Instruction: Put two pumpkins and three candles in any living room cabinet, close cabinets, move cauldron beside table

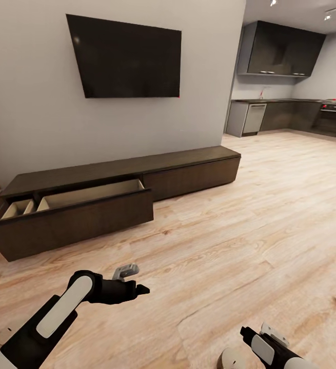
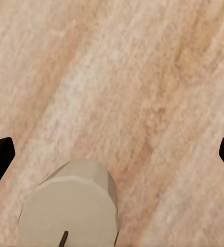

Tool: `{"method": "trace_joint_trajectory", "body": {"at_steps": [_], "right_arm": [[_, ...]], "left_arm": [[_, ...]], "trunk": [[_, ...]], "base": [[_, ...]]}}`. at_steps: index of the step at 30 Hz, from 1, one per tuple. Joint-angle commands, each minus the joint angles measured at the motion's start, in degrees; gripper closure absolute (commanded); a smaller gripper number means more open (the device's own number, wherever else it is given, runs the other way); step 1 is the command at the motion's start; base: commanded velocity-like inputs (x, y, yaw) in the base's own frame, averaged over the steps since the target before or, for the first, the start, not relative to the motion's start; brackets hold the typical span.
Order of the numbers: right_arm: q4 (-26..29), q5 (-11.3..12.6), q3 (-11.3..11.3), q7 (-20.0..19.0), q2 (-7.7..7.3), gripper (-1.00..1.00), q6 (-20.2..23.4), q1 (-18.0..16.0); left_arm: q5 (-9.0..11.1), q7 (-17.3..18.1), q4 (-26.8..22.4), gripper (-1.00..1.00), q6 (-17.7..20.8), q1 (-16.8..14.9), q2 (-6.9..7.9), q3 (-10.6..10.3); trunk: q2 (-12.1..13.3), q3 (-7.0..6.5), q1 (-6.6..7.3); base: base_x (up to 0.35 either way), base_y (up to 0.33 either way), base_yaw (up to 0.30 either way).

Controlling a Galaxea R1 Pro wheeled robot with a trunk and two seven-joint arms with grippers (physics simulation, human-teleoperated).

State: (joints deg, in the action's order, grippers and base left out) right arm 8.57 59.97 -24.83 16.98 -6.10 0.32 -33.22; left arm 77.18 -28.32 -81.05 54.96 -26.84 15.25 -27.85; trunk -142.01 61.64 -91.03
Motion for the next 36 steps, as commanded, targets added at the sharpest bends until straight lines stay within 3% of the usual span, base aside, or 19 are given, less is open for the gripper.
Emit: {"method": "trace_joint_trajectory", "body": {"at_steps": [1,36], "right_arm": [[0.1,0.5,-0.5,0.3,-0.01,-1.0,0.0,0.0],[0.1,0.5,-0.5,0.4,-0.05,-1.0,-0.1,0.0]], "left_arm": [[0.6,-0.6,-0.1,-1.0,0.0,0.0,0.04,-0.1],[0.6,-0.6,0.1,-1.0,0.0,0.0,0.04,-0.1]], "trunk": [[0.0,0.05,0.01],[0.0,0.05,0.01]], "base": [[0.0,0.0,-0.003],[-0.01,0.023,0.0]]}}
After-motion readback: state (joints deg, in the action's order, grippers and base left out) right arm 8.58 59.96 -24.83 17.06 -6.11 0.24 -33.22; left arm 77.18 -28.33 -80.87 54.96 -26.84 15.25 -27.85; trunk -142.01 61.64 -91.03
